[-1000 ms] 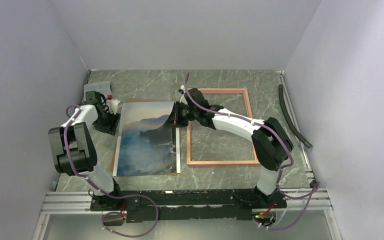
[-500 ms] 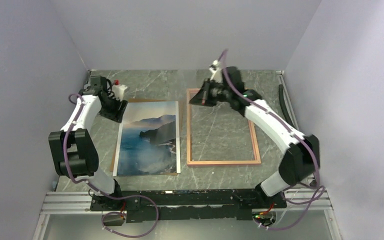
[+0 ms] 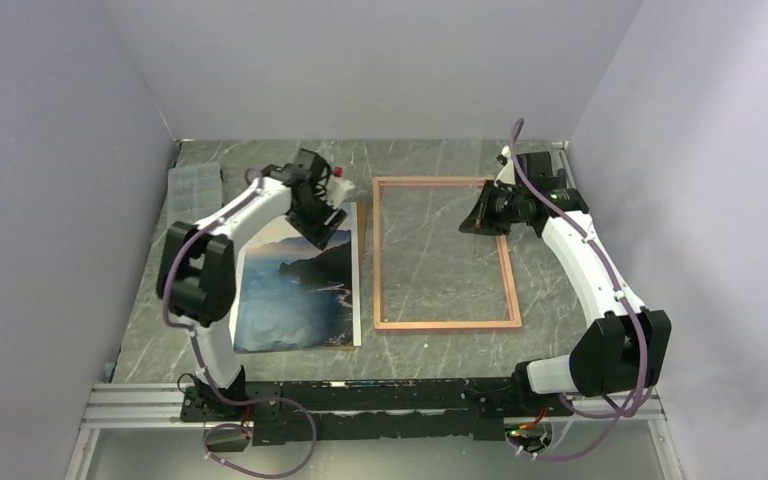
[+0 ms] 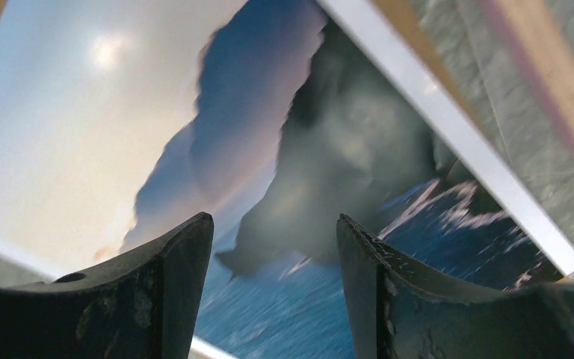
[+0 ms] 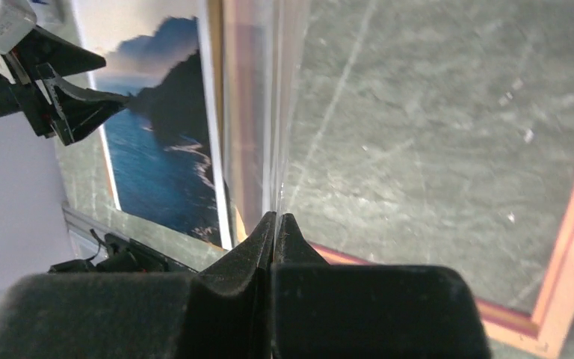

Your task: Put the photo into the frame

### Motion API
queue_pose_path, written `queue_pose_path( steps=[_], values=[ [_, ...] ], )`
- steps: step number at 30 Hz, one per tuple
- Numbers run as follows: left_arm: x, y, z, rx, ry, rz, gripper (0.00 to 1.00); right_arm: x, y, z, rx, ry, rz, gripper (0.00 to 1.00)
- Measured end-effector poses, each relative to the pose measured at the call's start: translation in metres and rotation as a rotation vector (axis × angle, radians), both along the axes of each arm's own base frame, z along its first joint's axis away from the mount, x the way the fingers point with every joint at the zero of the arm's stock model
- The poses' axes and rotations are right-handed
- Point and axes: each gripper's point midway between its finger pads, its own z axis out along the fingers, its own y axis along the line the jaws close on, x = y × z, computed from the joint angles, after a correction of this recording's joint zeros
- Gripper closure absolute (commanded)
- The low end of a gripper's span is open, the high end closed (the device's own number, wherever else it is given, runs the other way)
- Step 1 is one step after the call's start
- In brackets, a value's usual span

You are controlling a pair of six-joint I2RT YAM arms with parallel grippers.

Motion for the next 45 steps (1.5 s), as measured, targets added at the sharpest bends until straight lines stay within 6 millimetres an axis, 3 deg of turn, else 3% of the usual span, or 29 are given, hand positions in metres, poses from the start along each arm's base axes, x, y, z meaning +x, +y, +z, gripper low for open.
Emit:
queue_pose_path(
  steps=[5,13,19,24,34,45],
  values=[
    [0.003,-0.048,-0.018,-0.007,0.04,-0.042,0.32,-0.012,-0.02,-0.018,-0.073,0.074,-0.031,1.0],
    [0.028,-0.097,-0.022,-0.075,0.024,0.007,0.32,-0.03,-0.04,-0.044,-0.171,0.15,-0.077,1.0],
    [0.04,-0.109,-0.045,-0.095,0.06,0.067,0.33,-0.042,-0.057,-0.052,-0.249,0.186,-0.12,1.0],
    [0.038,-0.119,-0.061,-0.129,0.112,0.09,0.33,-0.044,-0.059,-0.052,-0.259,0.194,-0.126,1.0],
    [0.04,-0.146,-0.051,-0.249,0.148,0.1,0.35,-0.057,-0.061,-0.063,-0.257,0.215,-0.133,1.0],
    [0.039,-0.157,-0.061,-0.247,0.142,0.069,0.64,-0.068,-0.055,-0.066,-0.213,0.221,-0.135,1.0]
  ],
)
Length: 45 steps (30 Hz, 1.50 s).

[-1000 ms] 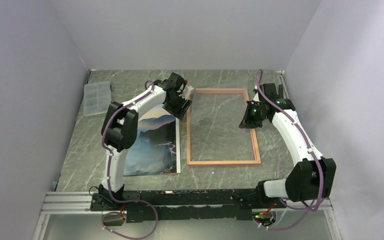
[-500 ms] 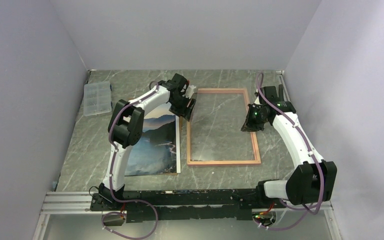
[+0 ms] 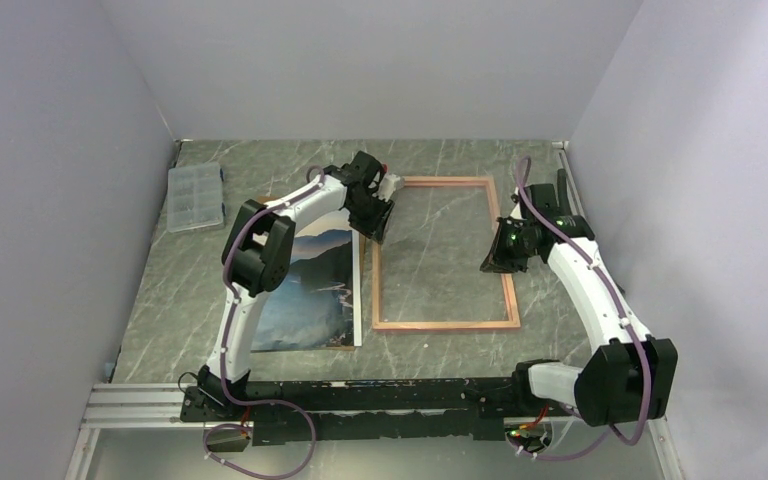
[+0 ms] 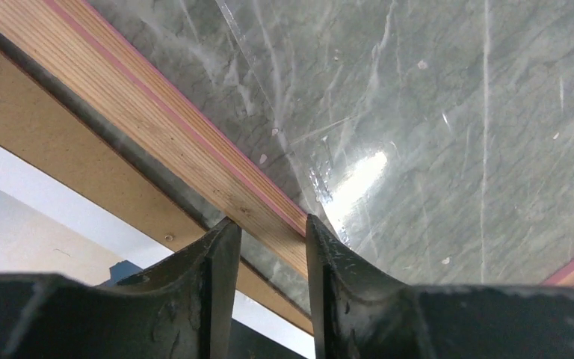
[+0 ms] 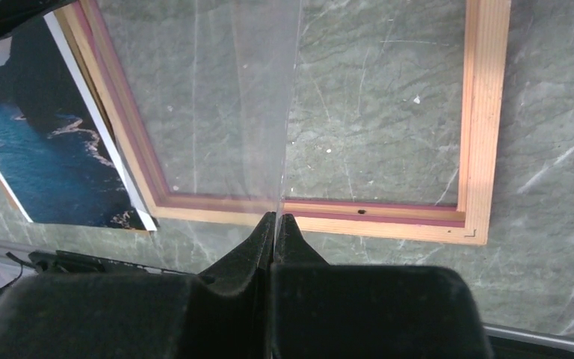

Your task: Put the photo into the frame

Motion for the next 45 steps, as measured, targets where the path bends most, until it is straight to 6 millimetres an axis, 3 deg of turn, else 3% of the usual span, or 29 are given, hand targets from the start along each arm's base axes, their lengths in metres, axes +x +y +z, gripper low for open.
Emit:
queue_pose_path(
  steps=[4,16,23,27,30,36,39,42,45],
  values=[
    [0.001,-0.001,-0.001,0.01,-0.013,-0.005,0.76,-0.004,0.004,0.002,0.033,-0.015,-0.009,1.0],
    [0.013,0.011,0.0,0.075,-0.113,-0.052,0.78,-0.029,0.045,-0.006,0.125,-0.007,0.01,1.0],
    [0.011,0.017,0.003,0.08,-0.123,-0.057,0.59,-0.022,0.047,0.003,0.112,-0.022,-0.002,1.0],
    [0.002,0.024,0.013,0.059,-0.079,-0.054,0.48,-0.006,0.051,0.033,0.122,-0.091,0.012,1.0],
    [0.001,0.031,0.037,0.014,-0.077,-0.039,0.43,0.004,0.055,0.06,0.137,-0.156,0.03,1.0],
    [0.026,0.08,0.112,-0.076,-0.189,0.075,0.4,0.011,0.066,0.097,0.192,-0.241,0.088,1.0],
    [0.04,0.115,0.135,-0.1,-0.234,0.152,0.4,0.014,0.075,0.115,0.234,-0.289,0.14,1.0],
    [0.046,0.148,0.129,-0.099,-0.22,0.231,0.41,0.018,0.084,0.129,0.284,-0.347,0.183,1.0],
    [0.035,0.166,0.1,-0.073,-0.152,0.268,0.44,0.021,0.09,0.14,0.34,-0.397,0.203,1.0]
  ],
)
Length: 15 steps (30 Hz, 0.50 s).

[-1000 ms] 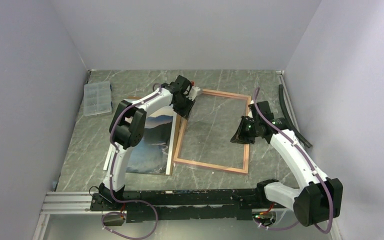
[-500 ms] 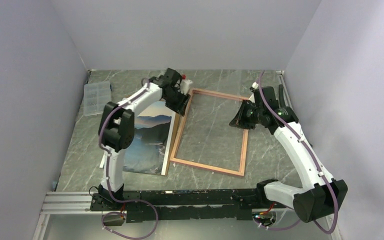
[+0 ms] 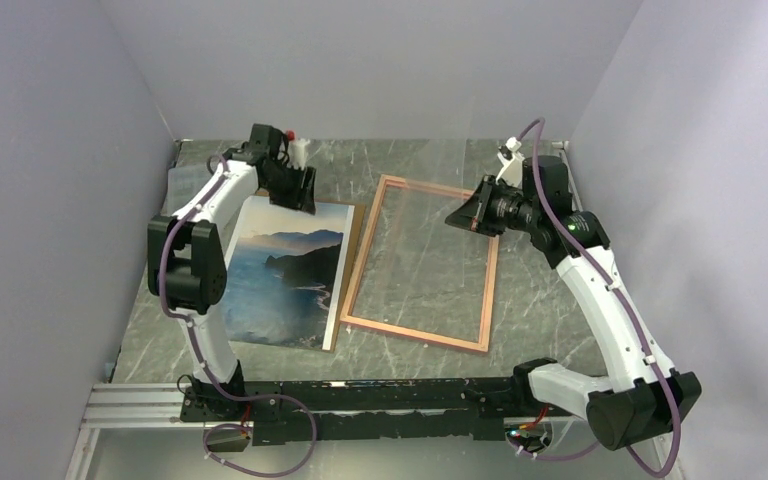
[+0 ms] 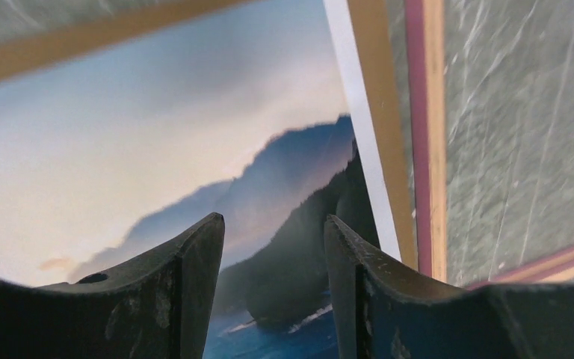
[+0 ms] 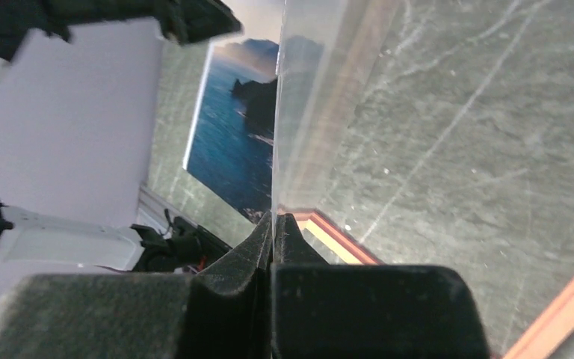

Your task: Put the photo into the frame

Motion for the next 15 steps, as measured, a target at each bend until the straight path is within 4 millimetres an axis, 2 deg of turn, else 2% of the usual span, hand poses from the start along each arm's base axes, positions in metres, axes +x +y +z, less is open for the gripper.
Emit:
queue_pose_path(
  steps=[3,5,10,13,15],
  values=[
    [-0.023,0.0,-0.03,0.012,0.089,-0.006,0.46,0.003,0.006,0.011,0.064,-0.04,0.014,1.0],
    [-0.032,-0.002,-0.04,0.012,0.122,-0.013,0.48,0.005,0.01,0.019,0.102,-0.071,0.021,1.0],
    [-0.033,-0.008,-0.042,0.0,0.119,-0.021,0.5,0.004,0.013,0.029,0.163,-0.133,0.024,1.0],
    [-0.03,-0.008,-0.041,-0.005,0.11,-0.013,0.51,0.007,0.008,0.018,0.177,-0.128,0.0,1.0],
    [-0.029,-0.008,-0.041,-0.006,0.108,-0.009,0.52,0.011,0.005,-0.002,0.182,-0.095,-0.022,1.0]
  ],
)
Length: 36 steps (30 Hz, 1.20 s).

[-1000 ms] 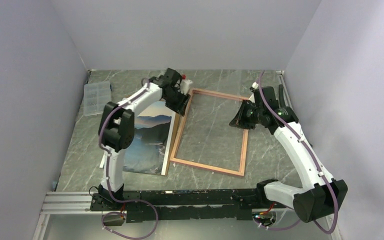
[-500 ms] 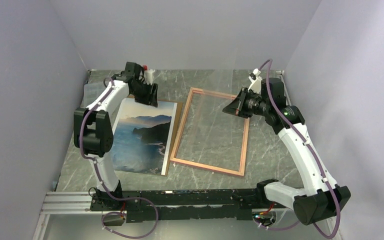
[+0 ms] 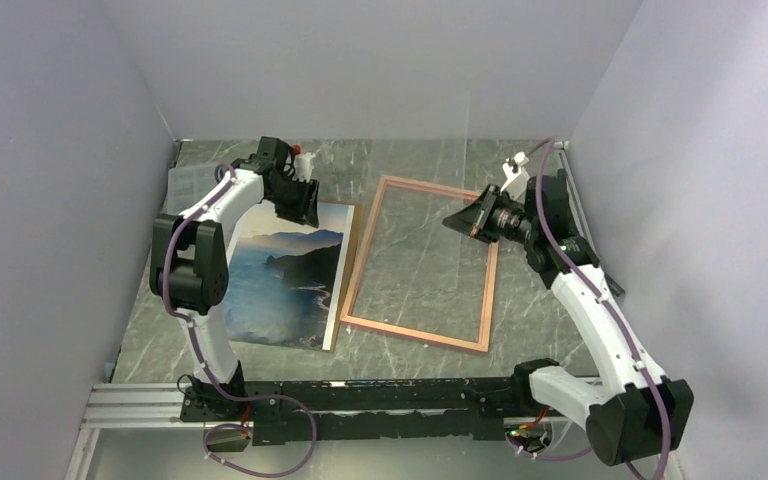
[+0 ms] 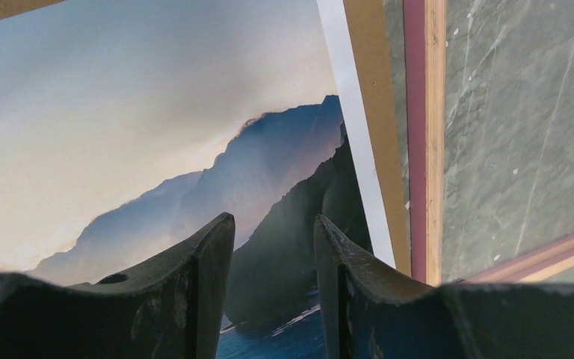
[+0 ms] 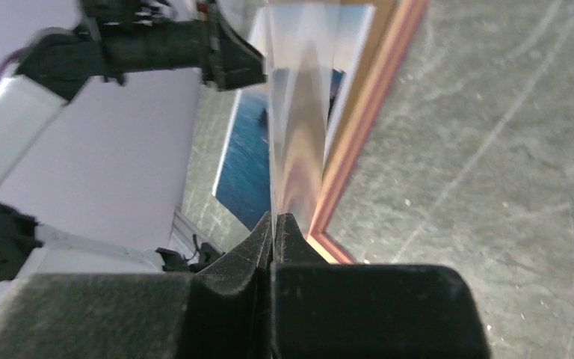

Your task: Put the photo into the frame

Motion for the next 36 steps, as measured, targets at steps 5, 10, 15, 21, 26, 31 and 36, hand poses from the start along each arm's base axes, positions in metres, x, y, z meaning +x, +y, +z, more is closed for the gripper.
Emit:
queue_pose_path(
  steps=[5,10,15,21,26,31,36],
  values=[
    [-0.003,0.0,-0.005,0.002,0.012,0.0,0.52,-0.003,-0.008,-0.082,0.002,0.185,-0.041,1.0],
    [-0.008,-0.002,-0.009,0.007,0.022,-0.009,0.53,-0.015,-0.024,-0.134,0.02,0.331,-0.104,1.0],
    [-0.022,-0.022,-0.018,0.026,0.036,-0.065,0.53,-0.013,-0.033,-0.139,0.034,0.331,-0.131,1.0],
    [-0.038,-0.052,-0.022,0.037,0.039,-0.146,0.55,-0.014,-0.046,-0.152,0.025,0.34,-0.161,1.0],
    [-0.046,-0.065,-0.028,0.048,0.049,-0.187,0.55,-0.021,-0.052,-0.167,0.02,0.376,-0.182,1.0],
    [-0.049,-0.068,-0.035,0.063,0.057,-0.205,0.56,-0.025,-0.059,-0.18,0.023,0.406,-0.21,1.0],
    [-0.05,-0.068,-0.038,0.072,0.062,-0.208,0.57,-0.028,-0.062,-0.186,0.024,0.422,-0.221,1.0]
  ],
)
